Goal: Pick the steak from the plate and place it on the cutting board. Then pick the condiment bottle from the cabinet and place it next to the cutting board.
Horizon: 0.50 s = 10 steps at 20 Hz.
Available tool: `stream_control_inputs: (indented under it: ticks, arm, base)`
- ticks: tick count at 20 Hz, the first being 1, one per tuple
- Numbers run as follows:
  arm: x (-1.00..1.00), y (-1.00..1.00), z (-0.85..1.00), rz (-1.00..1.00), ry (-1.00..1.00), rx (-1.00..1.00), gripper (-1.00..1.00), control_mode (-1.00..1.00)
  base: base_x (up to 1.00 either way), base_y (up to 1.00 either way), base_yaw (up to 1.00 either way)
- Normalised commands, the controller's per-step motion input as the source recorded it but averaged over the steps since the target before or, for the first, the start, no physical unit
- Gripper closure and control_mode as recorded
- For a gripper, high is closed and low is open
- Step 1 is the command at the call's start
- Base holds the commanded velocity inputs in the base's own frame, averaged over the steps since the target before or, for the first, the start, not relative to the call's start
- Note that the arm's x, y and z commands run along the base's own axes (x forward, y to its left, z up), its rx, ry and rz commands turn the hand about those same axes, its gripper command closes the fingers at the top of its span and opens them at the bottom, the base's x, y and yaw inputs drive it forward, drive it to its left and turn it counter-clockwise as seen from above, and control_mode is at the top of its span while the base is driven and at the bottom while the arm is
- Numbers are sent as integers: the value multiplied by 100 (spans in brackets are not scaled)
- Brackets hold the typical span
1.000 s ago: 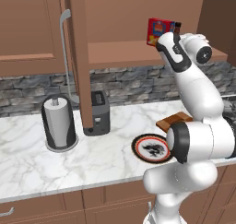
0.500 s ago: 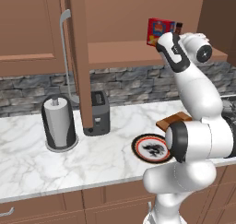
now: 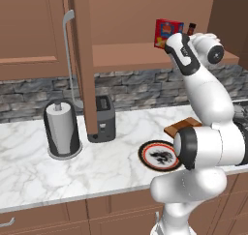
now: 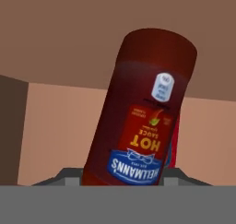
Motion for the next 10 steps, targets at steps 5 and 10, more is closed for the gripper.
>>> stream_control_inputs:
  ticks: [5, 10]
  arm:
    - [0, 13, 14, 0, 5, 0, 100, -100]
    - [-3, 15, 16, 2, 0, 0, 100, -100]
  base:
    - [0, 0, 0]
    - [0, 0, 0]
